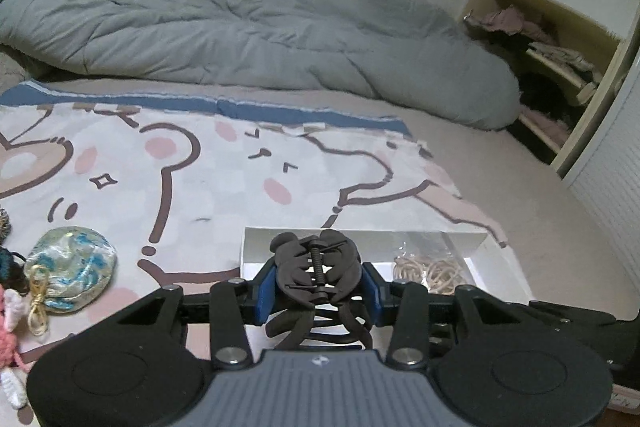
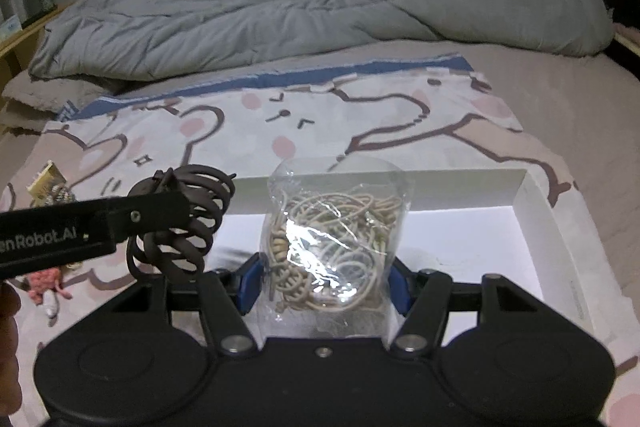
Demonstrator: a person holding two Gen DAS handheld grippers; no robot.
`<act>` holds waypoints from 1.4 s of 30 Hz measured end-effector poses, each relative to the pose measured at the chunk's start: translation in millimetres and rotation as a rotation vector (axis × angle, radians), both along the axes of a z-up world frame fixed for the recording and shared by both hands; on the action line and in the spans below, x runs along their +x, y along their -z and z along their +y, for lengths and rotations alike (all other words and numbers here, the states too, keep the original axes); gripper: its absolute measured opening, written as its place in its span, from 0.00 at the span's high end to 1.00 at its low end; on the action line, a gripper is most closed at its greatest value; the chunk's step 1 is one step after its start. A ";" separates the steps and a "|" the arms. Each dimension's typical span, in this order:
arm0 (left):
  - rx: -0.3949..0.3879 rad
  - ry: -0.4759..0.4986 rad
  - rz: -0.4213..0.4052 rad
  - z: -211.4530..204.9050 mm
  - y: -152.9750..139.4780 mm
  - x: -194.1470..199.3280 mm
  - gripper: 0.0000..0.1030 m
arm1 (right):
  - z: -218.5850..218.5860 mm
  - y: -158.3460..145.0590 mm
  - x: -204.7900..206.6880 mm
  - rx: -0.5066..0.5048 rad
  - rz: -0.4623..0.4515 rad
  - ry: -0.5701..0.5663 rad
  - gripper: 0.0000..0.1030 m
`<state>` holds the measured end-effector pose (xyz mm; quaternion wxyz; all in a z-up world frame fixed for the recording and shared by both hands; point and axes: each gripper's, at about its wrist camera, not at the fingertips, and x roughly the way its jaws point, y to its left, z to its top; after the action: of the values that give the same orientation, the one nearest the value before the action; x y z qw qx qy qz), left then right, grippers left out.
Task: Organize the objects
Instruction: 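Carry the claw clip and rubber-band bag over the white box with both tools, then open both tools to drop the clip and bag into the white box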
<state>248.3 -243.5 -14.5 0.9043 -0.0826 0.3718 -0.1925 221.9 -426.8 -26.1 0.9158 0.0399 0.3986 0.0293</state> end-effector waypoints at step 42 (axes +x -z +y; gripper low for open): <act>0.147 -0.064 -0.055 59.5 -75.0 -82.5 0.39 | 28.4 -59.1 -65.1 0.007 -0.094 -0.004 0.22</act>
<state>165.8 -184.0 60.5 0.9235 -0.0224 0.3572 -0.1380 156.8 -398.3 33.1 0.9333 0.0412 0.3550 0.0343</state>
